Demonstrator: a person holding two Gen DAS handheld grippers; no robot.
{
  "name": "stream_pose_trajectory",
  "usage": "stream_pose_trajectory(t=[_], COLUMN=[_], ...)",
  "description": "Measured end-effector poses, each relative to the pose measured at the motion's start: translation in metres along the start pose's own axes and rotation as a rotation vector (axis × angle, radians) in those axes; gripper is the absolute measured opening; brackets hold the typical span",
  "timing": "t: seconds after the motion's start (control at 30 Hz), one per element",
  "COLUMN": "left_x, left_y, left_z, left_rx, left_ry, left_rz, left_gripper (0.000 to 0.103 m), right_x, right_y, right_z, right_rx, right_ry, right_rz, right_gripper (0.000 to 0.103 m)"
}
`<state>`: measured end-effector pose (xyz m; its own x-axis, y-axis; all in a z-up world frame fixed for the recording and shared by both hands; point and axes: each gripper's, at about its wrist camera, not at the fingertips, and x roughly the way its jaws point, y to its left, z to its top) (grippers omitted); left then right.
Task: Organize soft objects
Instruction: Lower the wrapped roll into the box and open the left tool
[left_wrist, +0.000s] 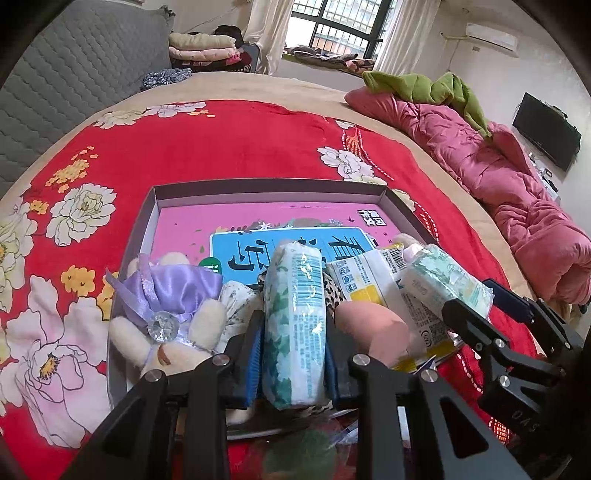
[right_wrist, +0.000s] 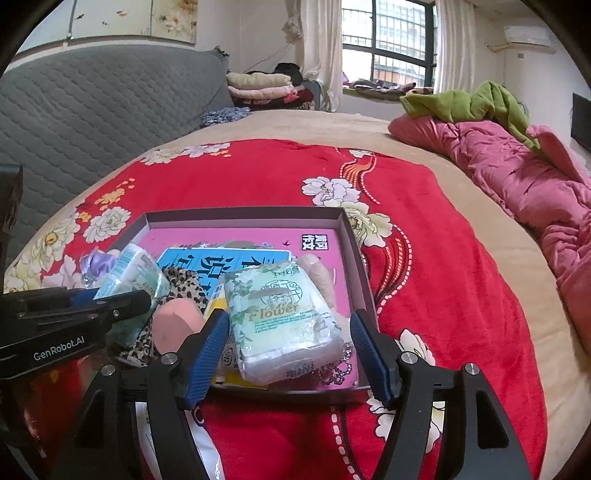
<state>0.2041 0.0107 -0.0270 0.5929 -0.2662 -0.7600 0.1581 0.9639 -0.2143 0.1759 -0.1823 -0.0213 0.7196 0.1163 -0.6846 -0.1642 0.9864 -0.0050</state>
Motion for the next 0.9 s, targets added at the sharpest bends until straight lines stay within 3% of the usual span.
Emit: stream_pose_trajectory(t=[0.13,0.9], left_x=[0.003,-0.002], left_y=[0.001,0.004], left_z=[0.0,0.001], left_rx=[-0.003,-0.012], left_ry=[0.01,-0.002], left_rz=[0.008,0.011], left_gripper=[0.034,0.046], right_x=[-0.001,-0.011], right_y=[-0.001,-0.005], right_z=[0.0,0.005], right_rx=[0.001,0.011], right_ry=[-0.001,-0.021], right_rz=[-0.002,-0.017], right_gripper=[0.07,0.072])
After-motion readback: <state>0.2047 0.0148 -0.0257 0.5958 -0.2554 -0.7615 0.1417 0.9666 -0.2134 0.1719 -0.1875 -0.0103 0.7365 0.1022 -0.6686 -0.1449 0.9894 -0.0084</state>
